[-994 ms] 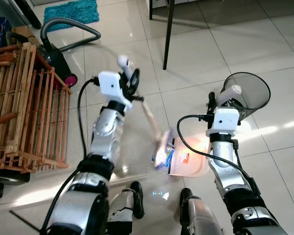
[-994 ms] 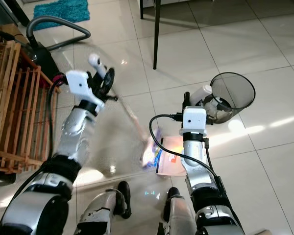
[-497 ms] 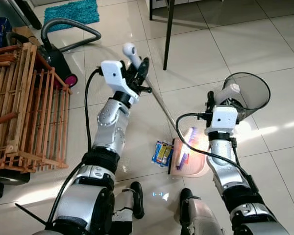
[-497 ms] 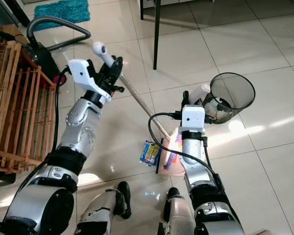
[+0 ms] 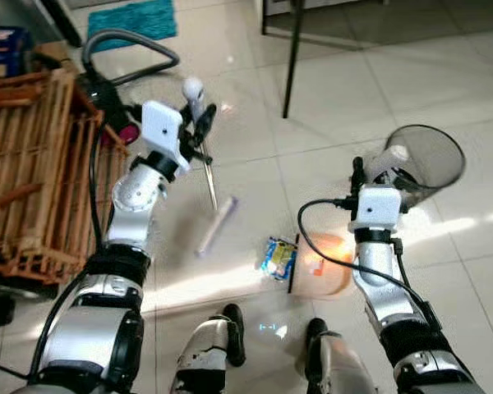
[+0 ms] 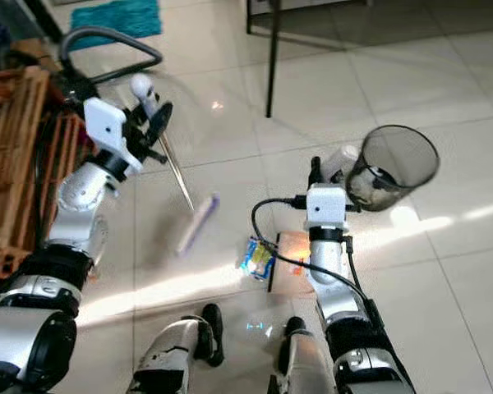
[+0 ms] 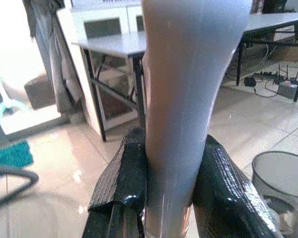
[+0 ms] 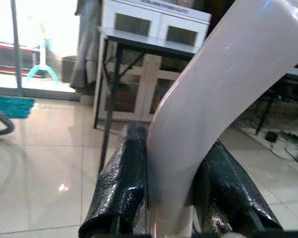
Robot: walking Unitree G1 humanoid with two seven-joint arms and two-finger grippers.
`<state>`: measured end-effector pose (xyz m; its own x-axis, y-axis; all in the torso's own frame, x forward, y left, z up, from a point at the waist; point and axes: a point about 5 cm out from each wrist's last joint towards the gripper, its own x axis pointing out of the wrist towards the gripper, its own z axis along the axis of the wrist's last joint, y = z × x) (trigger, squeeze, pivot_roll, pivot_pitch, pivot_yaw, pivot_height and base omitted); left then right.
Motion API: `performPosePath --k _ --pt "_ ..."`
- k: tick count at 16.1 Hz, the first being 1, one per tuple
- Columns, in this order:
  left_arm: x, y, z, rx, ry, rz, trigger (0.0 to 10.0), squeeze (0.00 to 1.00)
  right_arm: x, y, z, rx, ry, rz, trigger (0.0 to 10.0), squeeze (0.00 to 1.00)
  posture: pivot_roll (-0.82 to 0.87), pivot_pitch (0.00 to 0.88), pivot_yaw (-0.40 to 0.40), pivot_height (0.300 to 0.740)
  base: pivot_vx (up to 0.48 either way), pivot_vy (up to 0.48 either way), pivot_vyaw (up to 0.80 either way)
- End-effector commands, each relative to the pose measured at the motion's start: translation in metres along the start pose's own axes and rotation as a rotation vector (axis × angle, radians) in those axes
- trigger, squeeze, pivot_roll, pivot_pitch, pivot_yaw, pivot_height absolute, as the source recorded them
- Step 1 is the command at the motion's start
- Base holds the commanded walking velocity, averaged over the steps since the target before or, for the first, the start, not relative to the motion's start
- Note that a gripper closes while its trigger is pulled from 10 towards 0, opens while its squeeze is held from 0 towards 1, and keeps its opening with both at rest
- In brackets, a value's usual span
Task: Sweep floor
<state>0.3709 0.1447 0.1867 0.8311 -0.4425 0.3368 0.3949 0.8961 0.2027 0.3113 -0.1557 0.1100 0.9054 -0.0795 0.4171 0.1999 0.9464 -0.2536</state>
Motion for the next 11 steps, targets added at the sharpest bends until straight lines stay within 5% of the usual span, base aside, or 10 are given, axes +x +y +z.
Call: performPosePath --k 1,6,11 --pt "-0.003 -0.009 -0.008 0.012 0.019 -0.025 10.0 0.0 -0.005 -0.002 -0.001 -0.062 -0.012 0.02 10.0 0.0 0.13 0.287 0.112 0.74 0.0 0.0 0.0" --pt "0.009 -0.032 -0.016 -0.024 0.04 -0.026 10.0 0.0 -0.005 0.0 0.001 -0.086 -0.011 -0.008 10.0 0.0 0.12 0.303 0.113 0.74 0.0 0.0 0.0" --pt "0.02 -0.031 -0.015 -0.172 0.038 0.131 10.0 0.0 -0.016 0.012 -0.01 0.047 0.108 -0.029 10.0 0.0 0.12 0.308 0.109 0.74 0.0 0.0 0.0"
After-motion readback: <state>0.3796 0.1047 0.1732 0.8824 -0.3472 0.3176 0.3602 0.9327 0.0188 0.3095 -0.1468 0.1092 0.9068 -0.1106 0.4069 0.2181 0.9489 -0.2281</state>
